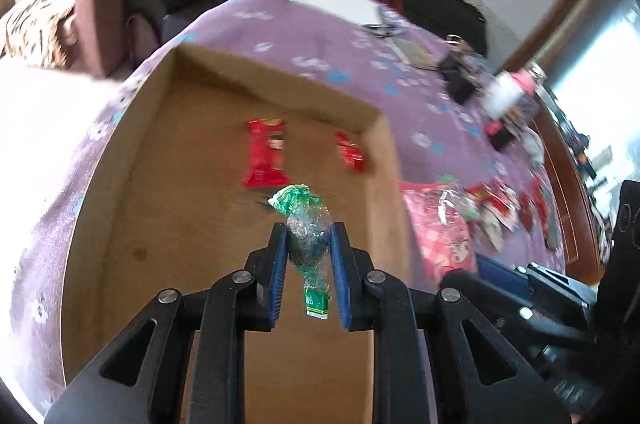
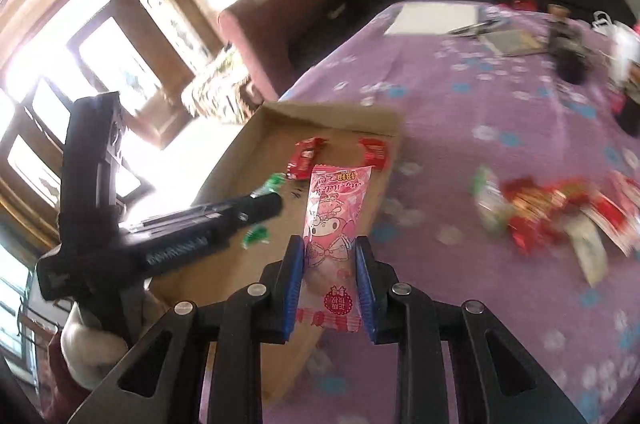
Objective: Organize snacks
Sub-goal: 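Carry the green candy and pink bar into the box and release both, then grasp the cream pastry with the right gripper while the left reaches the large red packet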
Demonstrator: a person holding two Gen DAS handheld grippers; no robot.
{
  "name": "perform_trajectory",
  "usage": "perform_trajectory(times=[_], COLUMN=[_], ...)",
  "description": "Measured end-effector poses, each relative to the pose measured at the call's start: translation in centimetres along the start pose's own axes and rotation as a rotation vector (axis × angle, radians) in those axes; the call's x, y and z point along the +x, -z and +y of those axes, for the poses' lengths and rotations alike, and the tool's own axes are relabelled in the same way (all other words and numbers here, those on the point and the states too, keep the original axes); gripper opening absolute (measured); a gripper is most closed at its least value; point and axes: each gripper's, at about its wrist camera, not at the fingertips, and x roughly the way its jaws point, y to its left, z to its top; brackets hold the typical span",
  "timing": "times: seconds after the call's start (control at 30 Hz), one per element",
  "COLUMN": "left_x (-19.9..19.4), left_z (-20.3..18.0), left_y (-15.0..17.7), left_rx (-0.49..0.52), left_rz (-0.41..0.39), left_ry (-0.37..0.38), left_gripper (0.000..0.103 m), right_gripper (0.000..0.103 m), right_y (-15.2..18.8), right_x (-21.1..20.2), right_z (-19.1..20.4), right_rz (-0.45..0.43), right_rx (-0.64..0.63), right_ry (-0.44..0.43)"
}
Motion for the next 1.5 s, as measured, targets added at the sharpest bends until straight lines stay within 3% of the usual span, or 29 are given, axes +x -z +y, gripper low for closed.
perform_trajectory(times=[0.3,0.4,0.47,0.63,0.77,0.8,0.87,1.0,1.13,1.33,1.4,1.5], left_x=[2.1,1.9,1.3,-1.3,-3.7,-4.3,-5.4,-5.9,-5.1,-3.2,-2.4,-1.1], left_z=[3.5,4.0,4.1,3.0,1.3,0.7,-0.9,-3.8,-7.0,-10.5,-11.6,-13.3], left_y=[-1.3,-1.3,-1.3,-1.2,-0.5,-0.3,0.3,1.0,1.8,2.3,2.2,2.1], left_rx=[-0.096,-0.112,-0.12,-0.108,-0.09,-0.081,-0.058,-0.006,0.057,0.107,0.117,0.14], left_rz=[0.023,0.023,0.014,-0.054,-0.101,-0.111,-0.139,-0.147,-0.11,-0.051,-0.031,-0.002], left_ry=[-0.019,-0.009,-0.003,0.005,0.029,0.042,0.076,0.122,0.152,0.15,0.145,0.139], left_gripper=[0.021,0.03,0.039,0.039,0.041,0.045,0.062,0.063,0.063,0.063,0.063,0.063], right_gripper=[0.028,0.031,0.043,0.046,0.055,0.055,0.056,0.056,0.056,0.054,0.03,0.026], right_y=[-1.8,-1.7,-1.7,-1.5,-0.3,0.2,1.0,3.0,4.4,4.1,4.3,5.0], right_x=[6.4,6.4,5.7,1.3,-3.1,-4.1,-5.5,-6.8,-6.6,-4.2,-3.7,-4.5], right_z=[1.6,1.8,2.0,1.2,-3.4,-5.3,-8.4,-15.4,-18.7,-19.9,-20.3,-20.7], right_rz=[0.069,0.034,-0.004,-0.104,-0.173,-0.183,-0.187,-0.153,-0.124,-0.104,-0.097,-0.103], right_rx=[-0.025,-0.055,-0.085,-0.1,-0.038,-0.011,0.034,0.164,0.213,0.182,0.199,0.24], right_ry=[0.042,0.061,0.081,0.103,0.146,0.169,0.215,0.284,0.31,0.358,0.339,0.321])
